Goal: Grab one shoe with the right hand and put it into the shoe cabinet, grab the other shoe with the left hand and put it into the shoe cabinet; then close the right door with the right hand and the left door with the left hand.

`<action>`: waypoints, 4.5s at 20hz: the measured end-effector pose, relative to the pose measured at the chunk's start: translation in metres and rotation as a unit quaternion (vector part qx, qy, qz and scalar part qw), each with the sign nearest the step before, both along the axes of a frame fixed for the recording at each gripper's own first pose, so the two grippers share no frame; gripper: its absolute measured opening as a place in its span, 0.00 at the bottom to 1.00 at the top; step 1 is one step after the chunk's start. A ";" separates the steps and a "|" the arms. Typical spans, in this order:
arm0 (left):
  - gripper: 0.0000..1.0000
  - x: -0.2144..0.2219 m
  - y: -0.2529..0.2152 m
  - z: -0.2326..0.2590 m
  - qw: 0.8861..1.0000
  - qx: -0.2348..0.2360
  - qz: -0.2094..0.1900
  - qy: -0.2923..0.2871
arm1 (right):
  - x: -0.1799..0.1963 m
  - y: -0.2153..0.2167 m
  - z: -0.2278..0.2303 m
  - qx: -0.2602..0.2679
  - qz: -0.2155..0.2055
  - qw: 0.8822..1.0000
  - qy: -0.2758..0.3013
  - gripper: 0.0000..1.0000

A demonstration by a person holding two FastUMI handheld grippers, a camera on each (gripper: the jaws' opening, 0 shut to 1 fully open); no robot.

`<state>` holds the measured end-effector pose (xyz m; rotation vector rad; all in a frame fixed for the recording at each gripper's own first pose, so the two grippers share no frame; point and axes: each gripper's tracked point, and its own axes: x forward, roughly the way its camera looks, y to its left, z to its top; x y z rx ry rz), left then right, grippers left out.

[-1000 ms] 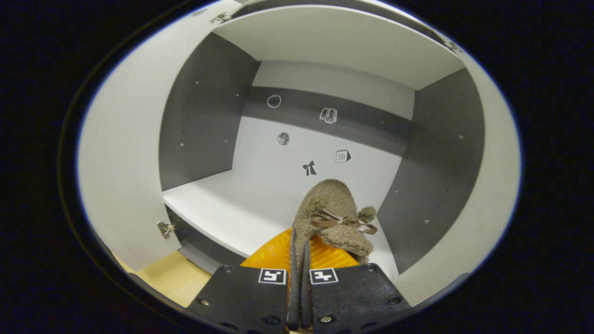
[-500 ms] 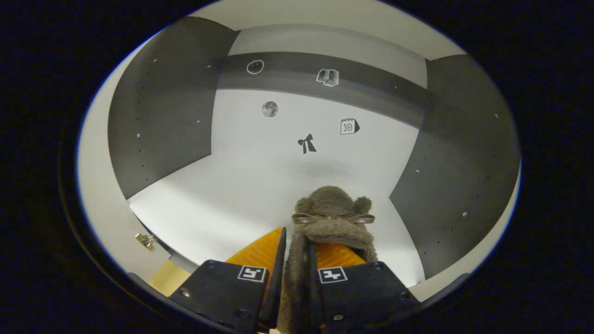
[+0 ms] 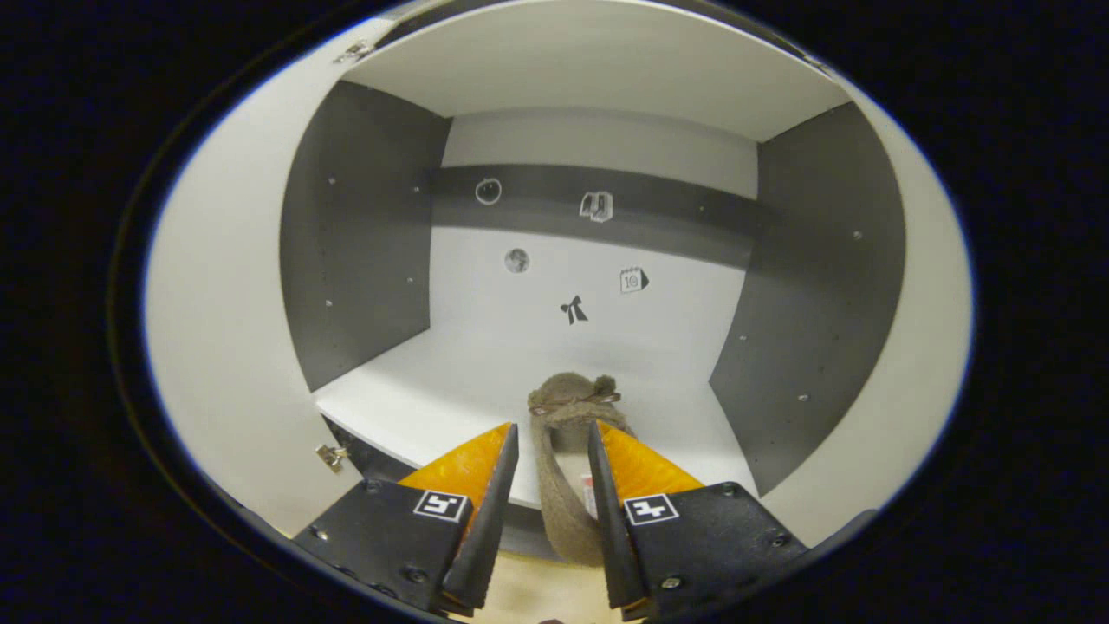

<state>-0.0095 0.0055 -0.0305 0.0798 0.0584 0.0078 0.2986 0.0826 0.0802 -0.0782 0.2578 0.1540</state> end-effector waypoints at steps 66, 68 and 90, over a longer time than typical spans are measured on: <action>0.04 0.061 -0.059 -0.217 0.954 -0.101 -0.060 0.275 | -0.275 -0.122 -0.148 0.066 -0.090 0.992 -0.063 0.79; 0.04 0.086 -0.062 -0.156 0.970 -0.093 -0.065 0.215 | -0.274 -0.121 -0.149 0.068 -0.087 0.992 -0.064 0.80; 0.03 0.395 -0.081 -0.082 0.971 -0.100 0.003 0.216 | -0.284 -0.142 -0.140 0.075 -0.115 0.988 -0.077 0.99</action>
